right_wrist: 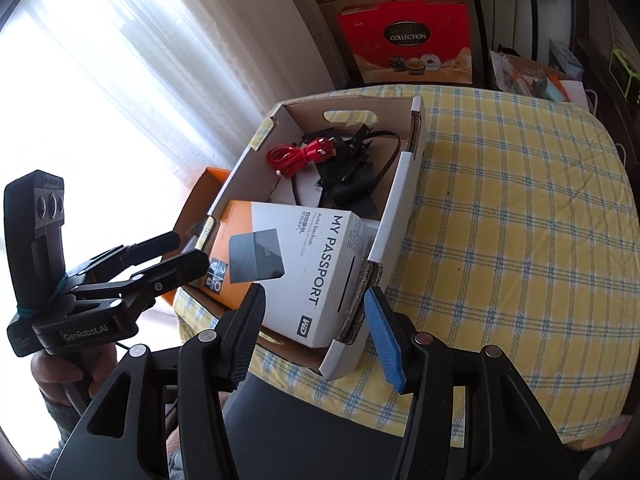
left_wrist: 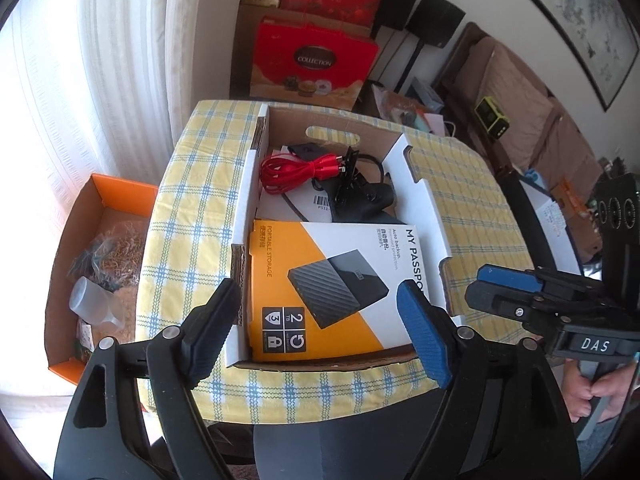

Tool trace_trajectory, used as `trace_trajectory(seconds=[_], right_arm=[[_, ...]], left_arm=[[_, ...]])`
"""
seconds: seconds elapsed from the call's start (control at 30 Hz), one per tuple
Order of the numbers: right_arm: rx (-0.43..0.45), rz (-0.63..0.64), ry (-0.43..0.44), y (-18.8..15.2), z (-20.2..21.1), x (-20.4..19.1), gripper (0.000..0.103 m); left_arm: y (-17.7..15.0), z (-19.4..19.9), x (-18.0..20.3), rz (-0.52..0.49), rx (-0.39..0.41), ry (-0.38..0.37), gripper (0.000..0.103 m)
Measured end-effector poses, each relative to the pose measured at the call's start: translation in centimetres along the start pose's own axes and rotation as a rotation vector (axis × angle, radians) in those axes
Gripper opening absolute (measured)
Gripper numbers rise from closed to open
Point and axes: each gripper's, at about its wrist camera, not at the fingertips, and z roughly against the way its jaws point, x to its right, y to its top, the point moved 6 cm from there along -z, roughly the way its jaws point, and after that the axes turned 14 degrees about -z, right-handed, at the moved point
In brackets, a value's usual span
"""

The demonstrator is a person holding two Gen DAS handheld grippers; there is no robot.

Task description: Organize objects

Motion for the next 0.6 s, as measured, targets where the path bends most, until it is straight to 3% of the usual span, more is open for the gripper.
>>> trace_trajectory(seconds=[0.07,0.17,0.43,0.6], right_arm=[[0.027,-0.006,-0.013,0.2,0.9,0.6,0.054],[0.071,-0.01,-0.049,0.3,2.1,1.6,0.058],[0.179,0.018,-0.177,-0.2,4.0,3.4,0.08],[0.238,0.047,-0.251,-0.9,5.0,4.1,0.088]], left_arm=[[0.2,0.6,0.2,-0.017,0.014,0.016,0.08],[0.1,1.3,0.6,-0.036,0.039,0.051,0.092],[-0.8,1.6,1.6,-0.05,0.058,0.128,0.101],[-1.1,2.0,2.4,-0.038,0.076,0.121,0.103]])
